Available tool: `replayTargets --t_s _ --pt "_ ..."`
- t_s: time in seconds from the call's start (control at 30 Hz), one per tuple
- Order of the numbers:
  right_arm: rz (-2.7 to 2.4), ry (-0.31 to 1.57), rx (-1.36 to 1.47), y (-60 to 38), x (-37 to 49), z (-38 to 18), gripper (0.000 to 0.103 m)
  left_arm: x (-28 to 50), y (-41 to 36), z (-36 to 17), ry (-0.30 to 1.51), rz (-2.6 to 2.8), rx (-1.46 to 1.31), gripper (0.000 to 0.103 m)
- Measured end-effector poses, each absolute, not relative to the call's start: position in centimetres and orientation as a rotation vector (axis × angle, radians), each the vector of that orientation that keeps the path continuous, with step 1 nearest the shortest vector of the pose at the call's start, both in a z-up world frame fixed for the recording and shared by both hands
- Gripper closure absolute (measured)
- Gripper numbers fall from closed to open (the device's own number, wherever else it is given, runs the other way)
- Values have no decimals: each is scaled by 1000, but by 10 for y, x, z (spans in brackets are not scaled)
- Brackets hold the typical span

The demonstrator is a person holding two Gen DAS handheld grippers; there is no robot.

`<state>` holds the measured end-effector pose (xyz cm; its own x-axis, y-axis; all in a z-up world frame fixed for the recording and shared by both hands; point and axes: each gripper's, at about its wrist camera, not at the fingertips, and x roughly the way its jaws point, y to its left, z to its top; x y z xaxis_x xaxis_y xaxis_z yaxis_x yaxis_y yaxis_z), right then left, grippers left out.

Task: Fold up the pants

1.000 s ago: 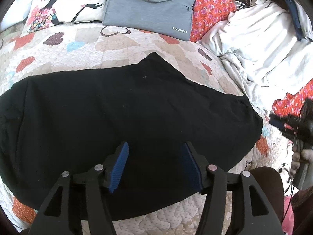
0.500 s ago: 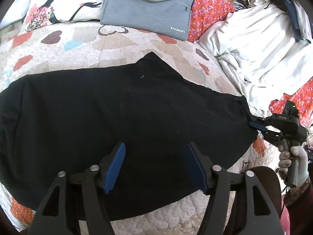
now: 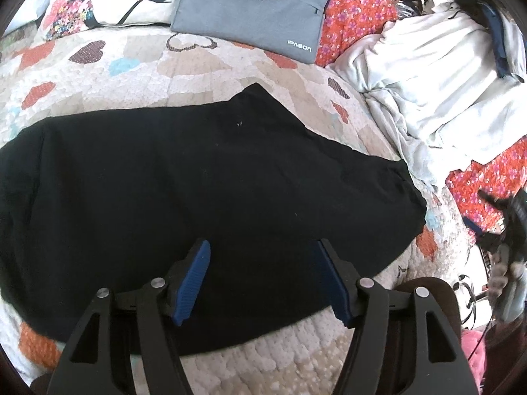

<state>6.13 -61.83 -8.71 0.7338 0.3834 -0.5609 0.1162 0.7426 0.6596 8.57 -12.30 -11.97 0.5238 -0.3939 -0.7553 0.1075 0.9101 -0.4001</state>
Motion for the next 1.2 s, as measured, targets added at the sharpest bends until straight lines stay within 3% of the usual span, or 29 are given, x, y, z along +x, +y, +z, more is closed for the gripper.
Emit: replayTargets --t_s 0.27,0.57,1.2 --pt "297 830 805 -613 62 -143 18 90 -176 -65 951 -285 -96 38" --pt "468 899 824 -586 78 -171 21 153 -284 -37 959 -389 102 38" --pt "467 870 701 -557 112 -173 21 276 -439 -105 1221 -705 152 38"
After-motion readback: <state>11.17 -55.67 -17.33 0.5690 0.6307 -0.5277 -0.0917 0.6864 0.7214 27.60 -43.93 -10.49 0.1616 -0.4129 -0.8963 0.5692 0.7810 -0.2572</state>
